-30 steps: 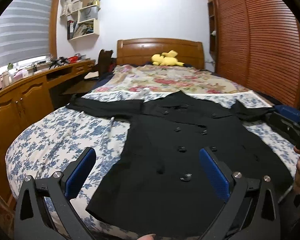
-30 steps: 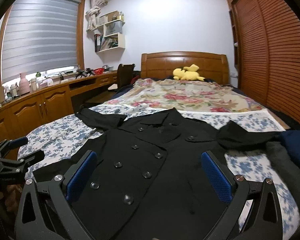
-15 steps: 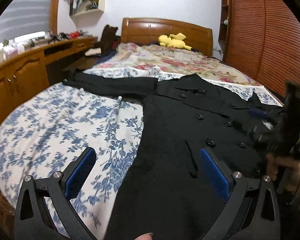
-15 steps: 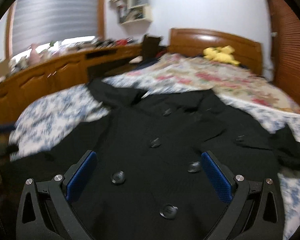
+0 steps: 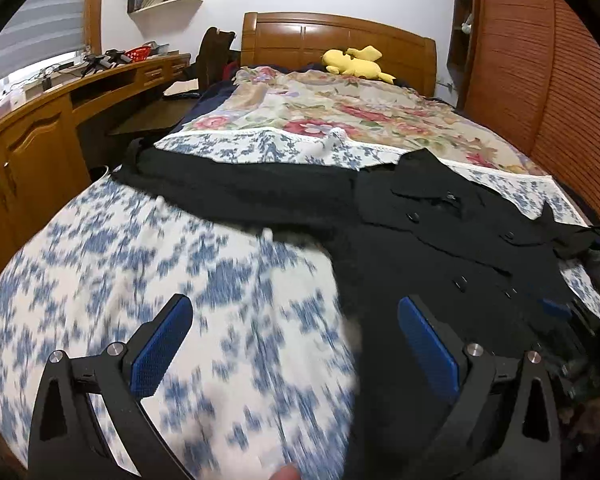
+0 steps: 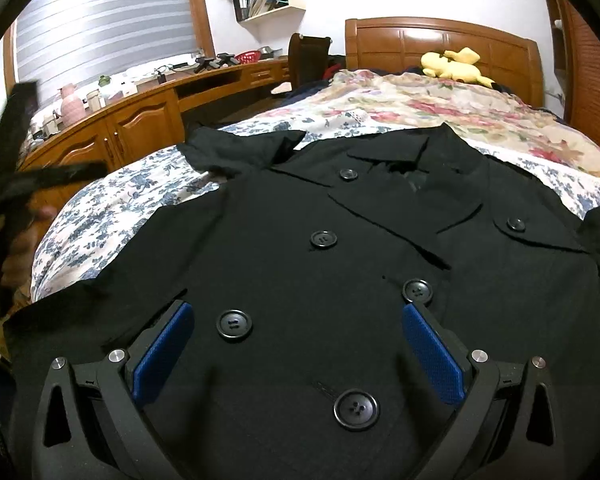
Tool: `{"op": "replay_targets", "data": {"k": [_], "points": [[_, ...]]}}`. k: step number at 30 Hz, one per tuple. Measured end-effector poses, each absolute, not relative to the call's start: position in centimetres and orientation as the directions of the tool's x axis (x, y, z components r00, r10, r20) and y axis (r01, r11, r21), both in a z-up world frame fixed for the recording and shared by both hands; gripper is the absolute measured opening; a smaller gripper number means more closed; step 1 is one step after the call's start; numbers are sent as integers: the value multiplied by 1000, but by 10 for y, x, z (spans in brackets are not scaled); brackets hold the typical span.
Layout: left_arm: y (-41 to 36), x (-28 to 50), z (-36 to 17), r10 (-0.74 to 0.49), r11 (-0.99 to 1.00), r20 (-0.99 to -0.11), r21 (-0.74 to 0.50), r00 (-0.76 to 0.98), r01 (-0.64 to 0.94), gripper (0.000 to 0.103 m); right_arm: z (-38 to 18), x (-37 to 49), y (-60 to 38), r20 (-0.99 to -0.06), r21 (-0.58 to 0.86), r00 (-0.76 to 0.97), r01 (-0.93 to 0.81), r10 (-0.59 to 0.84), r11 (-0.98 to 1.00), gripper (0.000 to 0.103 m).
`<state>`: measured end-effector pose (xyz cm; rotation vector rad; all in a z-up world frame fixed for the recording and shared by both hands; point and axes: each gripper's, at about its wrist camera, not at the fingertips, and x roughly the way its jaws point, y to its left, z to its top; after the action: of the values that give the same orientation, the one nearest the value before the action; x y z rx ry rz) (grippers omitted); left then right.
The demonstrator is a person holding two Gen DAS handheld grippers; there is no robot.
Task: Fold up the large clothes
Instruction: 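Move the left gripper to the coat sleeve cuff nearest it and grasp it, then lift the sleeve with the left gripper and fold it across the coat front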
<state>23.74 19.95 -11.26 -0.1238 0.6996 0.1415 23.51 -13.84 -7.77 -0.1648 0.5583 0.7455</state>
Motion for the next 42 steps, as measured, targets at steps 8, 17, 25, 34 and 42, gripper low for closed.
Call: {"op": "replay_targets", "data": {"k": [8, 17, 25, 34, 42], "points": [[246, 314, -142, 31, 971, -674, -155, 738, -183, 80, -80, 237, -112, -532, 24, 610, -682, 587, 731, 103], [308, 379, -185, 100, 906, -769, -193, 631, -378, 60, -85, 243, -103, -540, 40, 597, -686, 593, 727, 103], [337, 401, -203, 90, 840, -785, -271, 613, -470, 42, -89, 250, -101, -544, 85, 578, -683, 608, 725, 103], [300, 406, -164, 156, 888, -737, -187, 658, -420, 2, -92, 248, -96, -539, 82, 585, -680, 606, 729, 103], [200, 368, -100, 56, 965, -690, -148, 722, -216, 2, -94, 242, -96, -525, 72, 597, -679, 606, 731, 103]]}}
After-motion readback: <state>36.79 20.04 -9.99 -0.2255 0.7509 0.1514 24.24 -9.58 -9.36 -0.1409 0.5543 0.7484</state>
